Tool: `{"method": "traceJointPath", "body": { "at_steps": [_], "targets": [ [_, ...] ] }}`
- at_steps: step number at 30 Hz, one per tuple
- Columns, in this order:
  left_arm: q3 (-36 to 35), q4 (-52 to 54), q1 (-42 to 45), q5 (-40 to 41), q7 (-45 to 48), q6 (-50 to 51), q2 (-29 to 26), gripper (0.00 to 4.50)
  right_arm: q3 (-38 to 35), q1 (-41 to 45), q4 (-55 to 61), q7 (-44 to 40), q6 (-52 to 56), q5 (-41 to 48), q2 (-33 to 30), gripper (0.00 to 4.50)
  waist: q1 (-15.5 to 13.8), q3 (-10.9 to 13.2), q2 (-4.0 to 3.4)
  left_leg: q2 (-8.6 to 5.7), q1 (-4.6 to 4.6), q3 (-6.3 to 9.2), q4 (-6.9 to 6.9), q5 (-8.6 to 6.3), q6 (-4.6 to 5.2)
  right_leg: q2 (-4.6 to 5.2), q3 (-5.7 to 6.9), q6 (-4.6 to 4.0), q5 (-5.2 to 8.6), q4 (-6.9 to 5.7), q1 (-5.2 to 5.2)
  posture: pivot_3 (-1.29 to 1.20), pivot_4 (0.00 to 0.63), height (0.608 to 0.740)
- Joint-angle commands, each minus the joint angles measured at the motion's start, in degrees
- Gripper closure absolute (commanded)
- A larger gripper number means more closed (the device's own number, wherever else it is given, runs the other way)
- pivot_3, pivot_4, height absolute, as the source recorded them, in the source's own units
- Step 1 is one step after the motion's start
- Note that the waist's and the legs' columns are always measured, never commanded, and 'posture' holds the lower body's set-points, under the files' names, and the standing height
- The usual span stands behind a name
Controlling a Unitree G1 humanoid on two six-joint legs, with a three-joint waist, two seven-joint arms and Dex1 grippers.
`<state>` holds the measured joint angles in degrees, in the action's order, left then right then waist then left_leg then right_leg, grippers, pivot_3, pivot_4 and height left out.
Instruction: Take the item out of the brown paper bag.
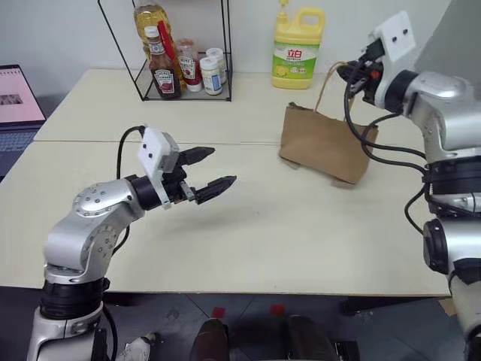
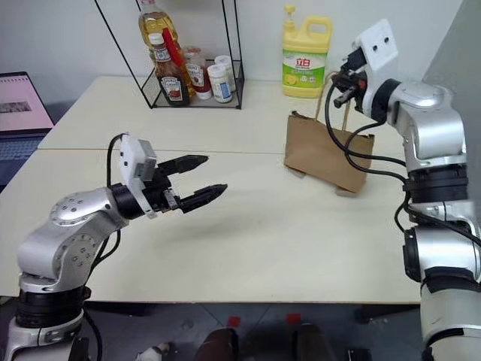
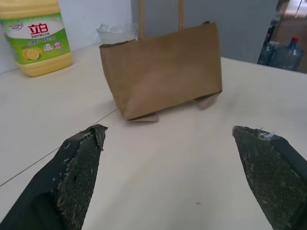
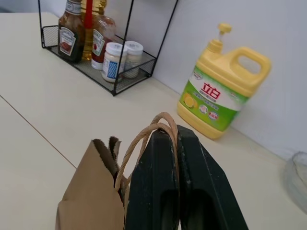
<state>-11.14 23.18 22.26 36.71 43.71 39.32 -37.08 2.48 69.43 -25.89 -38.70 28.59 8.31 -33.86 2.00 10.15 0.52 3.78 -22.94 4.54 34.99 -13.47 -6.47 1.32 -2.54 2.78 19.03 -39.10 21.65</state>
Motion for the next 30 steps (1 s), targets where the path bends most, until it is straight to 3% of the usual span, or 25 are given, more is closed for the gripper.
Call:
{"method": "traceJointPath", "body": {
  "at_steps": [1,14,22,30],
  "targets": [
    [-3.7,5.0,-1.3,4.0,-2.0,2.7,-1.5,0.00,-0.8,5.2,-0.8,-1.0,-4.9,-0.3,0.9,4.44,0.0,0.0,-0.01,0.00,0.00,0.00,0.00,0.01,-0.02,0.00,0.00,0.00,0.00,0.00,0.00,0.00,0.150,0.740],
    [-9.2,12.7,-7.5,12.5,-7.6,7.5,-4.3,0.00,0.0,10.5,-6.8,-2.8,-9.4,0.2,11.5,4.44,0.1,0.0,-0.03,0.01,-0.01,-0.03,0.00,0.03,-0.06,0.02,-0.02,-0.01,-0.01,-0.08,0.06,0.00,0.150,0.740],
    [-9.0,13.3,-9.2,13.1,-9.0,6.8,-5.3,0.00,1.1,10.1,-4.8,-4.3,-8.6,0.4,17.1,4.44,0.1,0.0,-0.04,0.01,-0.01,-0.03,0.00,0.03,-0.06,0.01,-0.01,-0.02,-0.01,-0.14,0.08,0.00,0.150,0.740],
    [-8.3,13.4,-9.2,13.3,-9.7,6.3,-5.3,0.00,3.8,8.8,-4.9,-6.2,-11.8,-1.5,18.9,4.44,0.1,0.0,-0.03,0.00,-0.01,-0.03,0.02,0.03,-0.06,0.01,-0.02,-0.02,-0.01,-0.26,0.11,0.00,0.150,0.740]
  ]
}}
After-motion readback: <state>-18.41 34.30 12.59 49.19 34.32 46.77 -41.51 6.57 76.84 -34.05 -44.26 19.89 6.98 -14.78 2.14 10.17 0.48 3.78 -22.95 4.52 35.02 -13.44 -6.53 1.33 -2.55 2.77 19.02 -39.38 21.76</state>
